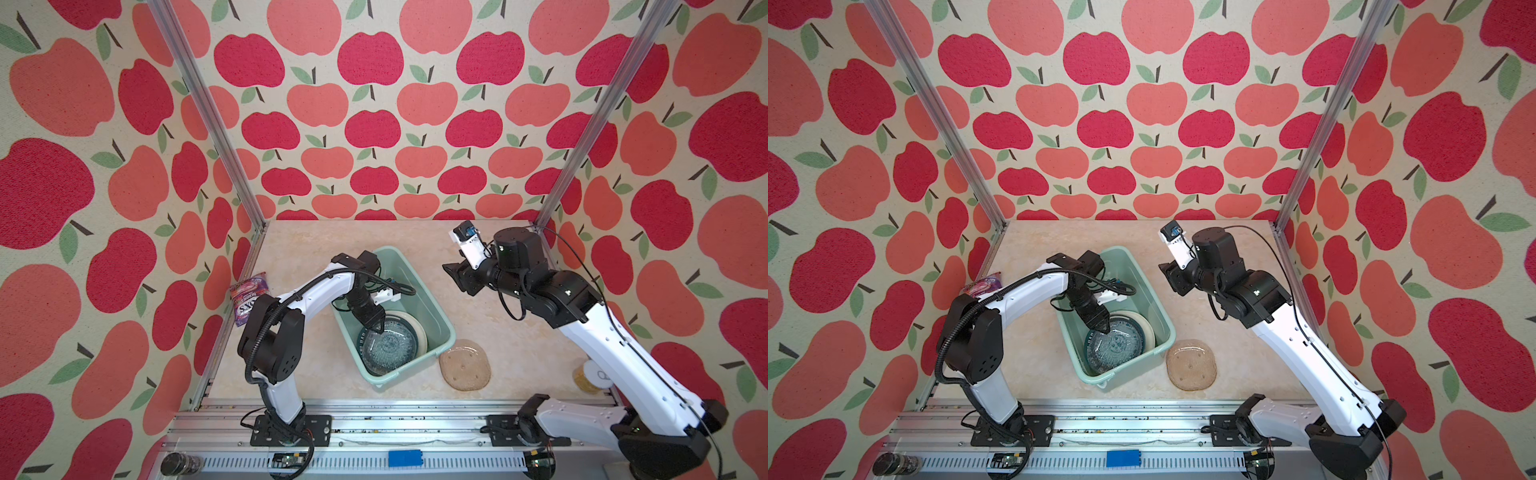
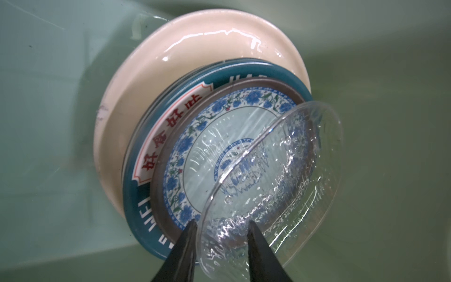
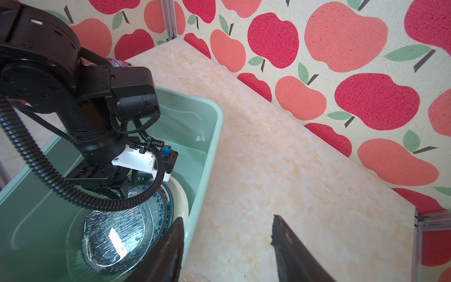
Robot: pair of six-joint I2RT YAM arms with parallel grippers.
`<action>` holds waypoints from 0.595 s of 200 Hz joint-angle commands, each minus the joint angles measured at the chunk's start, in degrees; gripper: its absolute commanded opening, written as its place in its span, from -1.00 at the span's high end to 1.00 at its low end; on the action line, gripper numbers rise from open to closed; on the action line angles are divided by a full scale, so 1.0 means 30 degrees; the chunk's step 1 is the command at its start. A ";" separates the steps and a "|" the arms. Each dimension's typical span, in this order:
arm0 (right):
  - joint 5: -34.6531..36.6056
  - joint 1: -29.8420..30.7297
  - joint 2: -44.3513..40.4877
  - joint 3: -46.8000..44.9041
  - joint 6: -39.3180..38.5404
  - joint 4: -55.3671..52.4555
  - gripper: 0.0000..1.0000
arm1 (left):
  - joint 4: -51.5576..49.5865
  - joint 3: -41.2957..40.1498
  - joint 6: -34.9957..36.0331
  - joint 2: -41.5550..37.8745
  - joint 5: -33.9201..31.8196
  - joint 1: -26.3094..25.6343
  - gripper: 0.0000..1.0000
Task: Place the plates into the plastic bin on the countertop
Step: Place the plate in the plastic bin.
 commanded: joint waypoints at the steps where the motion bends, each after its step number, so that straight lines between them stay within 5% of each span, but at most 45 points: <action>1: -0.0148 -0.0109 -0.0029 0.0010 0.0532 0.0380 -0.18 | 0.0272 -0.0209 -0.0238 -0.0278 -0.1016 0.0036 0.08; 8: -0.0141 -0.0150 -0.0056 0.0023 0.0568 0.0348 -0.18 | 0.0474 -0.0245 -0.0334 -0.0475 -0.1184 0.0039 -0.21; 17: -0.0141 -0.0139 -0.0087 -0.0004 0.0595 0.0342 -0.18 | 0.0689 -0.0203 -0.0423 -0.0675 -0.1192 0.0100 -0.29; 69: 0.0043 -0.0504 0.0024 0.0124 0.1615 0.0114 -0.19 | 0.2526 0.0585 -0.1901 -0.2479 -0.1595 0.0753 -0.43; 119: -0.0967 -0.3444 0.0740 0.1740 0.7977 -0.2508 -0.32 | 0.6616 0.0659 -0.5082 -0.6332 -0.3555 0.1189 -0.48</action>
